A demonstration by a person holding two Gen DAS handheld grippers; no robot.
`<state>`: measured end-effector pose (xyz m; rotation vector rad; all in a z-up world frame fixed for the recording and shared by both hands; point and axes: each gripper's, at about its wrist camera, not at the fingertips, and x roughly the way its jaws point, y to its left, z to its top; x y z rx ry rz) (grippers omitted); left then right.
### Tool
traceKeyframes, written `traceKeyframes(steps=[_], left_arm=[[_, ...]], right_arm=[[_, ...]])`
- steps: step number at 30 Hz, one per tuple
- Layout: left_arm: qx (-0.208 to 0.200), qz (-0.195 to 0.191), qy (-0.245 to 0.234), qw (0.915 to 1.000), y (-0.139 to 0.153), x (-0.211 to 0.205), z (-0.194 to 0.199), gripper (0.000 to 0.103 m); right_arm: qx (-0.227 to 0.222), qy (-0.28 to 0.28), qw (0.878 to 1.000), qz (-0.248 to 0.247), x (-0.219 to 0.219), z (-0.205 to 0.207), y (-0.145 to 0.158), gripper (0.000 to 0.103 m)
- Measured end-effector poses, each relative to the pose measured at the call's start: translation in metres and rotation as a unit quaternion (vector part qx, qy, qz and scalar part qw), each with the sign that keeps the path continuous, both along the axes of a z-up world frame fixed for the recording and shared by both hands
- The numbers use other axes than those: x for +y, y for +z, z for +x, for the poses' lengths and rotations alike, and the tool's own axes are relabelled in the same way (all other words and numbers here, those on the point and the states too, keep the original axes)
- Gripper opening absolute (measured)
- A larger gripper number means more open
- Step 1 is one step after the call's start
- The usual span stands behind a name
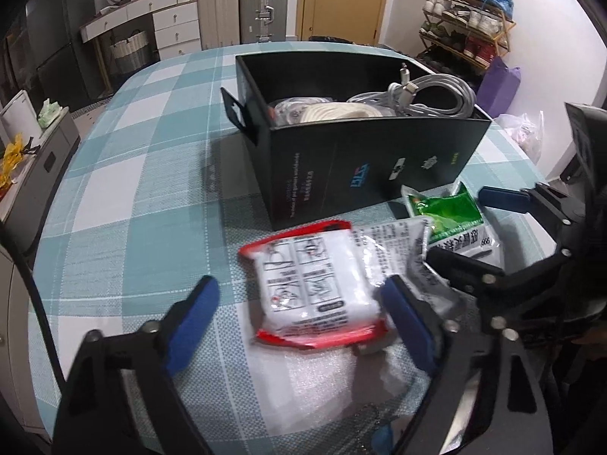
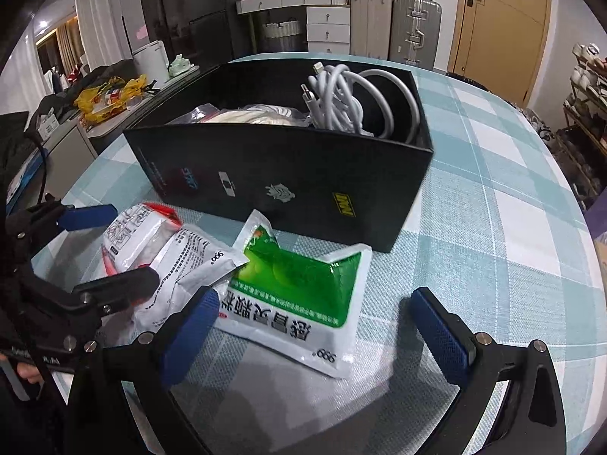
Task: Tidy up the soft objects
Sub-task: 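Grasp the red-edged sachet with the left gripper while the right grasps the green sachet, then carry both sachets over the black box with both grippers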
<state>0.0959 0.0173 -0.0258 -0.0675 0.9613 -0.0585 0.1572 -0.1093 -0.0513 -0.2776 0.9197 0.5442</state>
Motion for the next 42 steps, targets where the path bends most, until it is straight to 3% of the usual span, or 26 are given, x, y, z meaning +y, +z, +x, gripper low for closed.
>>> traceKeyframes(steps=[4,7,24,26,28,32,34,42], left_arm=[[-0.007,-0.010,-0.009,0.9999,0.004,0.000,-0.003,0.055],[-0.012,-0.016,-0.006,0.9998,0.006,0.002,-0.004,0.050],[-0.046,-0.035,-0.015,0.9982,0.020,0.006,-0.007,0.047],[-0.045,-0.036,-0.015,0.9982,0.020,0.007,-0.007,0.047],[-0.047,-0.038,-0.014,0.9981,0.021,0.008,-0.006,0.047],[-0.051,-0.040,-0.010,0.9979,0.023,0.011,-0.008,0.047],[-0.052,-0.041,-0.008,0.9977,0.024,0.012,-0.008,0.047],[-0.060,-0.042,-0.003,0.9973,0.028,0.015,-0.010,0.047]], right_arm=[[-0.002,-0.005,1.000,-0.002,0.005,0.003,0.000,0.102],[0.000,-0.012,1.000,-0.003,0.000,0.004,0.000,0.102],[-0.005,-0.017,1.000,-0.004,-0.005,0.002,-0.002,0.101],[-0.009,-0.017,1.000,-0.001,-0.008,0.001,0.000,0.094],[-0.013,-0.013,1.000,0.002,-0.010,0.001,0.001,0.078],[-0.015,-0.004,1.000,0.005,-0.015,0.000,0.003,0.068],[-0.016,-0.003,1.000,0.006,-0.016,0.001,0.005,0.058],[-0.021,0.010,1.000,0.012,-0.023,-0.003,0.004,0.052]])
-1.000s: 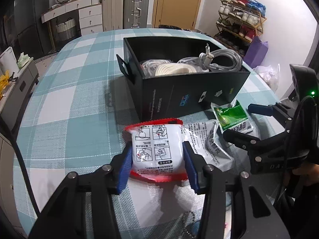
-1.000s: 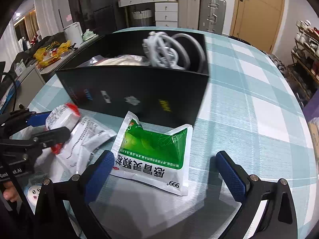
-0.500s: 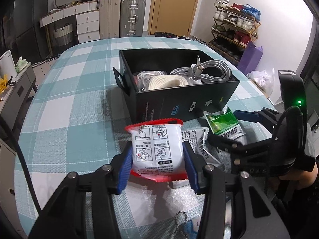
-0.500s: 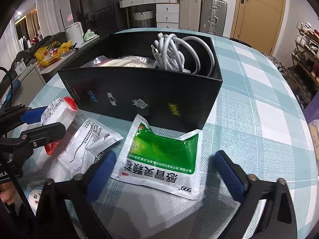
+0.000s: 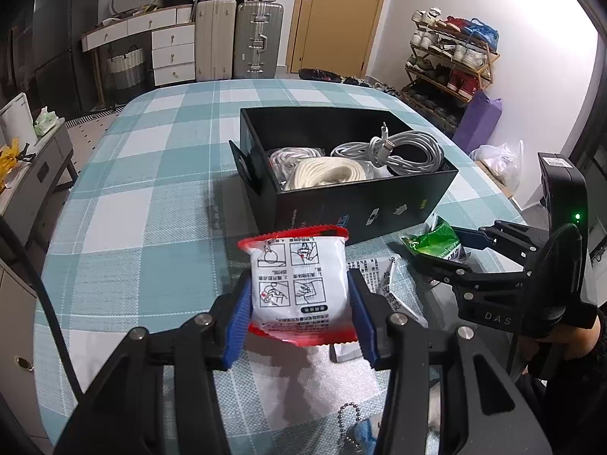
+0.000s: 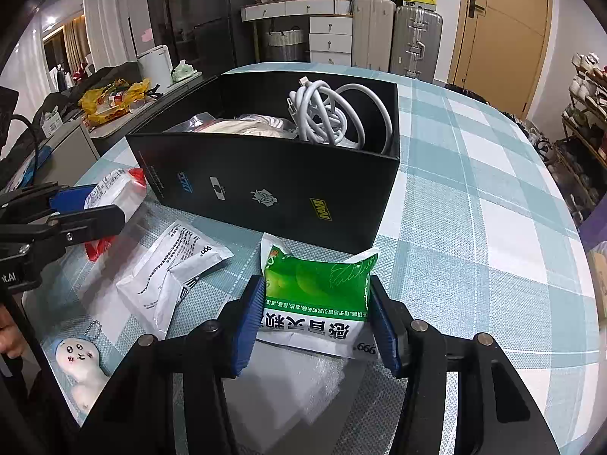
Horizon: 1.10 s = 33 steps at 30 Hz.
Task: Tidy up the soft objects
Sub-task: 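Carry both sachets over the black box with both grippers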
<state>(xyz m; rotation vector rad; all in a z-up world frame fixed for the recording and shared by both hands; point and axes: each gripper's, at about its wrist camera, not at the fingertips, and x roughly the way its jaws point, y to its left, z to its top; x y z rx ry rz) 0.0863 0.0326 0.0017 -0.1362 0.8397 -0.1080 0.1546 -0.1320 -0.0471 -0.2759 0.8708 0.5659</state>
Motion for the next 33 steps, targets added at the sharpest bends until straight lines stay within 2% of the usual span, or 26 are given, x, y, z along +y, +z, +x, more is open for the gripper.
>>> traceKeyframes(steps=[6,20,33], left_arm=[[-0.005,0.000,0.002,1.0000,0.002,0.001,-0.001,0.047],[-0.036,0.001,0.017,0.9992,0.018,0.005,-0.008,0.047],[-0.069,0.002,0.025,0.9973,0.037,0.007,-0.013,0.047]], right_arm=[[-0.008,0.006,1.000,0.009,-0.006,-0.005,0.005,0.052],[-0.052,0.039,0.997,0.045,-0.007,-0.028,0.045,0.052],[-0.103,0.041,0.987,0.113,-0.019,-0.044,0.086,0.052]])
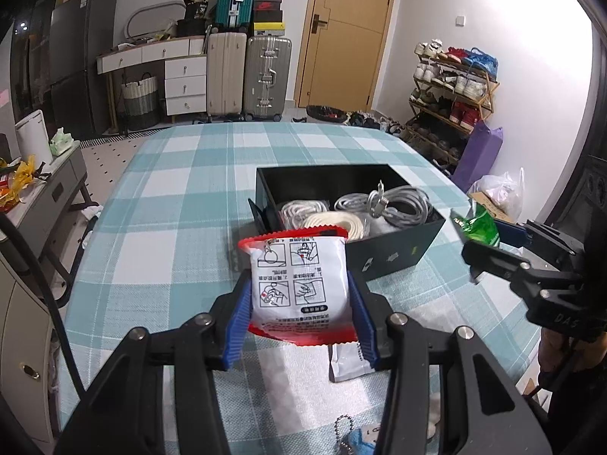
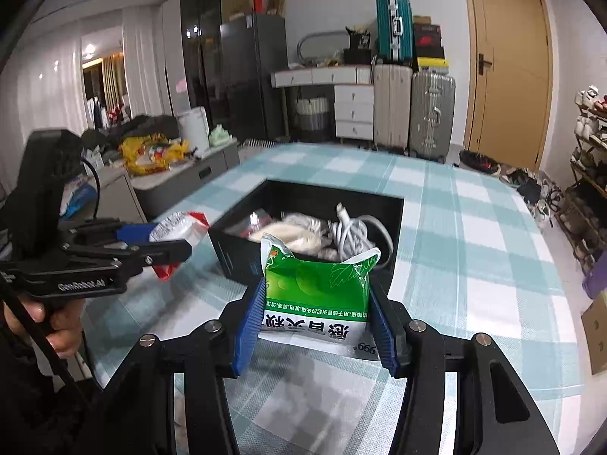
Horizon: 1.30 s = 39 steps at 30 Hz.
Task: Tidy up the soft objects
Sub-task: 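Carry both sachets over the black box with both grippers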
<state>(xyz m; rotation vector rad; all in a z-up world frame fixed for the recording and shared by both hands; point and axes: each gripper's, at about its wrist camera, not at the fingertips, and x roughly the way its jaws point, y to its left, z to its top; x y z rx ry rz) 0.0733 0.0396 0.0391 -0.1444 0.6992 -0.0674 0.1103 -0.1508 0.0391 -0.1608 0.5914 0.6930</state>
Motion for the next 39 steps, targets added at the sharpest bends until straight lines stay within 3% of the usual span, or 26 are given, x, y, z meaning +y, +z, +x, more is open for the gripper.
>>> traceKeyframes(steps=[15,39], left_arm=[[-0.028,-0.004,-0.005,0.9996,0.022,-0.012,0.013,0.047],[-0.029,-0.001,-0.006,0.9996,0.031,-0.018,0.050,0.047]], right_arm=[[0.000,-0.026,0.997,0.068,-0.012,0.008,0.039,0.052],[-0.024,-0.034,0.995,0.092,-0.007,0.030,0.064,0.052]])
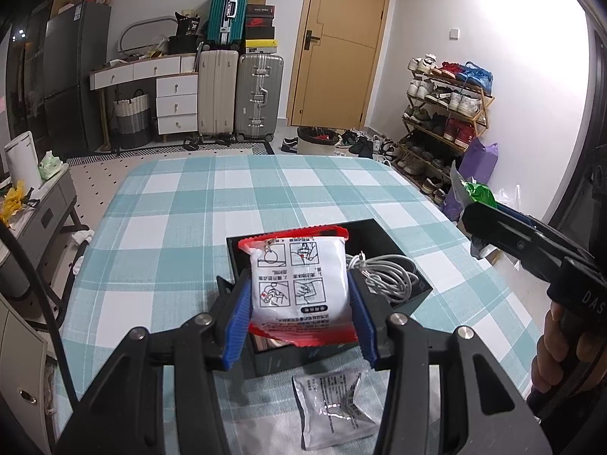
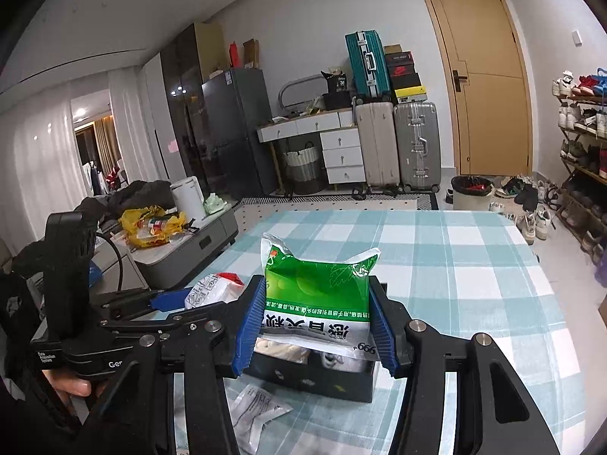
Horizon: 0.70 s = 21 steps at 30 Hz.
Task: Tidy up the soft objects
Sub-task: 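Carry both sachets over the black box with both grippers, then lower both sachets into the box and open both grippers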
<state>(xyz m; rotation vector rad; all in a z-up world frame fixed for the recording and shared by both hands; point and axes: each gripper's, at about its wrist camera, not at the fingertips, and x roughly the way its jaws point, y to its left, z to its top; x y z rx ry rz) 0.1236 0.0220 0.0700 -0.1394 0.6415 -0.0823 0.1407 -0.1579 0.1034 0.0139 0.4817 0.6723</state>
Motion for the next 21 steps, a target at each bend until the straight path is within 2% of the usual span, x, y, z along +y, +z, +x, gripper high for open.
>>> traceKeyframes(steps=[14,21], left_arm=[[0.019,0.017,0.003,0.9997,-0.019,-0.008,0.030,0.047],[0.031,0.022,0.006,0.9993,-0.030,-0.008,0.044,0.047]], right_arm=[[0.042,0.001,0.998,-0.042,0.022,0.037,-0.030,0.052],[0.046,0.002,0.997,-0.067,0.037,0.058,-0.044,0.052]])
